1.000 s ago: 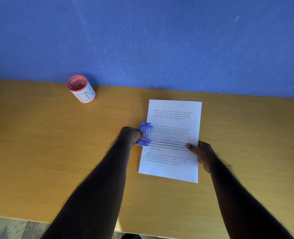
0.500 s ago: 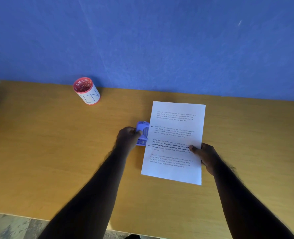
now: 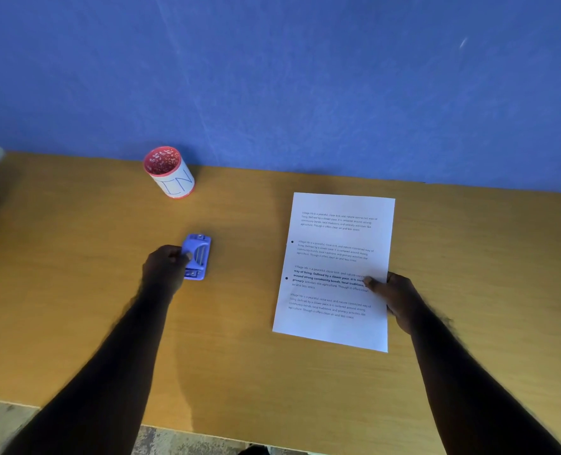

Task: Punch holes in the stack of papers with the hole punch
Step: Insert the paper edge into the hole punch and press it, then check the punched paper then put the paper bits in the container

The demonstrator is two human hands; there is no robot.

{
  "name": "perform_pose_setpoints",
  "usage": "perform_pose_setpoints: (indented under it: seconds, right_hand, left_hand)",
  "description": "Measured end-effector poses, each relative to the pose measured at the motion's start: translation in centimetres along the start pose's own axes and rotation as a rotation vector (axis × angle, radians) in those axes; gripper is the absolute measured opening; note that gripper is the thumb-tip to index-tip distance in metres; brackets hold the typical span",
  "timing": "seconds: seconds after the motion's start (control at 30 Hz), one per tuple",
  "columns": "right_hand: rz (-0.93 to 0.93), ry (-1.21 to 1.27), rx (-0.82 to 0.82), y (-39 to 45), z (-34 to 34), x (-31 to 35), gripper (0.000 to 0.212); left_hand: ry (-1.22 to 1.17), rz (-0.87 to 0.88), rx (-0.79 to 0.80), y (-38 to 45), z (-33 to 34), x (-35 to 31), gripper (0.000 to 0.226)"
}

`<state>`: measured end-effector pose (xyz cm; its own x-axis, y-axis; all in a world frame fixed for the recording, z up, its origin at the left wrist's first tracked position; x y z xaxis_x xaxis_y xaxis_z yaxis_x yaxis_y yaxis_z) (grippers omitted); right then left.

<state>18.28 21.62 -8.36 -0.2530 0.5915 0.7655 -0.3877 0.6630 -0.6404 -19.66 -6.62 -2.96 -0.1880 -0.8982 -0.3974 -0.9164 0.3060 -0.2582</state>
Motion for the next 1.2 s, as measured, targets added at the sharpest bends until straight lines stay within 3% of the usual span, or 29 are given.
perform_pose_setpoints:
  seconds: [0.53, 0.63, 0.73, 0.8, 0.9, 0.97, 1.07, 1.2]
  right_hand:
    - [-0.02, -0.01, -0.006, 0.2, -0.3, -0.2, 0.022]
    - [-0.02, 0.013, 0.004, 0.3, -0.4, -0.2, 0.023]
    - [-0.03, 0.057, 0.026, -0.1, -0.6, 0.1, 0.023]
    - [-0.067, 0.076, 0.038, -0.9, -1.1, 0.7, 0.024]
    - [-0.178, 0.142, 0.078, -3.0, -1.8, 2.9, 0.022]
    - [-0.278, 0.161, 0.099, -4.6, -2.2, 5.0, 0.021]
    - [-0.449, 0.152, 0.146, -7.0, -2.7, 8.4, 0.027]
    - [-0.616, 0.071, 0.145, -9.1, -3.5, 12.1, 0.023]
  left_hand:
    - [0.108, -0.003, -0.012, -0.3, 0.1, -0.2, 0.029]
    - [0.0, -0.06, -0.147, -1.4, -1.3, -1.4, 0.038]
    - [-0.108, 0.118, -0.24, -3.8, -1.5, -6.4, 0.037]
    - [-0.159, 0.273, -0.104, -6.0, 0.1, -10.7, 0.042]
    - [-0.382, 0.371, 0.336, -9.4, 3.2, -15.9, 0.066]
    - [-0.466, 0.436, 0.483, -11.0, 3.5, -18.5, 0.056]
    - [-0.61, 0.543, 0.446, -12.4, 2.0, -21.3, 0.025]
    - [-0.768, 0.624, 0.384, -13.2, 0.3, -22.9, 0.015]
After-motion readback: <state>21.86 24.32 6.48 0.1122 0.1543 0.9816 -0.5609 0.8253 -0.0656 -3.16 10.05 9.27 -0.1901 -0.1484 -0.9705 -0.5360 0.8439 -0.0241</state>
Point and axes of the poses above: each hand's wrist, its own y-axis towards the middle knuckle, its own z-axis out of the palm, x = y × z, the point moved 6 cm from there along y, towards the middle knuckle, and after that the axes turned 13 degrees about y, right-handed, at the moved point
